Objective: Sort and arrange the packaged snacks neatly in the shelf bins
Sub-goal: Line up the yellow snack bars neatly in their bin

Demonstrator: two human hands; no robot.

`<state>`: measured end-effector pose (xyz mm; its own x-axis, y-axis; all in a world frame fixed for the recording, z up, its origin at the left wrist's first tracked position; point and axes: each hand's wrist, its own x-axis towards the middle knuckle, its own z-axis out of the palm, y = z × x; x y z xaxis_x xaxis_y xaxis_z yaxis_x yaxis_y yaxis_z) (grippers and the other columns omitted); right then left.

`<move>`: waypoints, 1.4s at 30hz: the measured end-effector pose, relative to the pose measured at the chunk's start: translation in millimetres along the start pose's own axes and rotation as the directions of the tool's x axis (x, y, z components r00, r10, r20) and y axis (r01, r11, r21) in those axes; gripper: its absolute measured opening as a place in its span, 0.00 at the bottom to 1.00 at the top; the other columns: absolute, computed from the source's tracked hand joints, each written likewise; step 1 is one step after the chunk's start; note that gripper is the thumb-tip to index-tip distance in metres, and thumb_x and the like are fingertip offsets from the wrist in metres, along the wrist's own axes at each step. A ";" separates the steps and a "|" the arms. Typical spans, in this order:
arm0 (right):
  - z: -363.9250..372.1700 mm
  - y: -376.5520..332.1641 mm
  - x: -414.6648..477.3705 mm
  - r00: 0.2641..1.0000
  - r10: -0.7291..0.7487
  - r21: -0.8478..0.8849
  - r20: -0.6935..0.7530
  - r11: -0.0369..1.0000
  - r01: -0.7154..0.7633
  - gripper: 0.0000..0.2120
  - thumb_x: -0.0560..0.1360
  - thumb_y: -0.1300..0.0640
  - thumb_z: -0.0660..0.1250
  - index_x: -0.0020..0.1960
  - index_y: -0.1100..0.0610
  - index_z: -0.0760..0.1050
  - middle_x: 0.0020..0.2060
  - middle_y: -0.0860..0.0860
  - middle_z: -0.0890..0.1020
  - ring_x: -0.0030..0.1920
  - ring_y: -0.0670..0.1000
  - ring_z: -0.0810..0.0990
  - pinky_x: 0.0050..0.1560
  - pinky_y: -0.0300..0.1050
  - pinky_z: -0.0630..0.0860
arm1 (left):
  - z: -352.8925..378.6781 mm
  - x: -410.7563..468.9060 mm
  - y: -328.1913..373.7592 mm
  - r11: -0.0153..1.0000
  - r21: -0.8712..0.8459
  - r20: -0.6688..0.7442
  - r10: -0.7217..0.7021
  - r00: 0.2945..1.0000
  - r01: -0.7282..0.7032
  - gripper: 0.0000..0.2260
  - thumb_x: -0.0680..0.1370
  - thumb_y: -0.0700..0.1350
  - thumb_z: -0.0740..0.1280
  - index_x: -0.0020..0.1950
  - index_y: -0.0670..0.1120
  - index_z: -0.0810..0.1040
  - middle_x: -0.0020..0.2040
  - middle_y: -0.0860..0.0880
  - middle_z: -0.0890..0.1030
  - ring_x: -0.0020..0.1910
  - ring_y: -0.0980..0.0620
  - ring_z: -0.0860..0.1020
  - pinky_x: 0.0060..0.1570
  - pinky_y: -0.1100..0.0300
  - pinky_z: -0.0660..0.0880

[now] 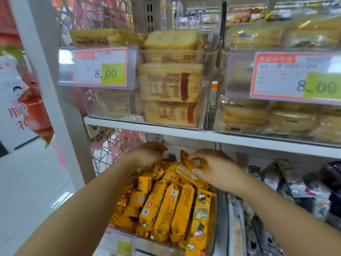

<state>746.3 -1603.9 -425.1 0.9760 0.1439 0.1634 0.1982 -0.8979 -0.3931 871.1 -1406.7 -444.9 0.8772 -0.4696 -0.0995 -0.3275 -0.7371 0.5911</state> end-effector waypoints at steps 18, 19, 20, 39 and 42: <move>8.0 5.4 27.2 0.957 0.056 -0.393 0.286 0.917 0.064 0.25 0.72 0.40 0.65 0.68 0.38 0.65 0.59 0.44 0.77 0.66 0.47 0.66 0.75 0.53 0.41 | 11.6 50.2 -6.9 0.933 0.331 0.113 0.106 0.988 -0.138 0.15 0.77 0.46 0.68 0.63 0.46 0.77 0.57 0.50 0.76 0.57 0.53 0.73 0.50 0.66 0.65; 8.0 5.6 27.1 0.959 0.053 -0.386 0.280 0.920 0.062 0.25 0.72 0.40 0.65 0.68 0.38 0.66 0.58 0.44 0.77 0.66 0.47 0.67 0.75 0.52 0.41 | 11.1 49.9 -6.8 0.931 0.336 0.112 0.113 0.987 -0.145 0.14 0.76 0.46 0.69 0.62 0.46 0.78 0.56 0.50 0.76 0.57 0.52 0.74 0.49 0.65 0.66; 8.0 6.0 26.5 0.961 0.049 -0.384 0.272 0.921 0.062 0.25 0.72 0.40 0.65 0.68 0.38 0.66 0.58 0.44 0.77 0.66 0.47 0.67 0.75 0.51 0.41 | 11.3 50.9 -7.4 0.924 0.351 0.108 0.119 0.987 -0.150 0.13 0.76 0.47 0.69 0.60 0.46 0.78 0.56 0.50 0.77 0.57 0.51 0.74 0.48 0.63 0.67; 2.4 7.8 -9.4 0.954 0.109 0.276 -0.279 0.961 -0.029 0.21 0.75 0.55 0.68 0.67 0.51 0.69 0.54 0.49 0.77 0.48 0.44 0.75 0.41 0.30 0.67 | 12.1 -62.4 55.9 0.811 -0.494 -0.255 0.208 0.944 -0.312 0.12 0.76 0.42 0.69 0.58 0.50 0.77 0.51 0.57 0.82 0.51 0.63 0.80 0.50 0.71 0.74; -1.5 18.8 -29.4 0.922 0.078 0.176 -0.380 0.984 -0.011 0.22 0.74 0.55 0.69 0.67 0.50 0.69 0.56 0.51 0.78 0.54 0.52 0.77 0.50 0.45 0.74 | 4.9 -57.8 56.3 0.909 -0.330 -0.163 0.209 0.964 -0.253 0.12 0.77 0.43 0.67 0.58 0.55 0.76 0.51 0.61 0.78 0.51 0.60 0.78 0.49 0.73 0.74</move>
<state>721.1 -1625.6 -435.9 0.8806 -0.0960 0.4639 0.2000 -0.8124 -0.5477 800.2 -1423.4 -409.8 0.8348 -0.5274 0.1580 -0.4037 -0.3911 0.8271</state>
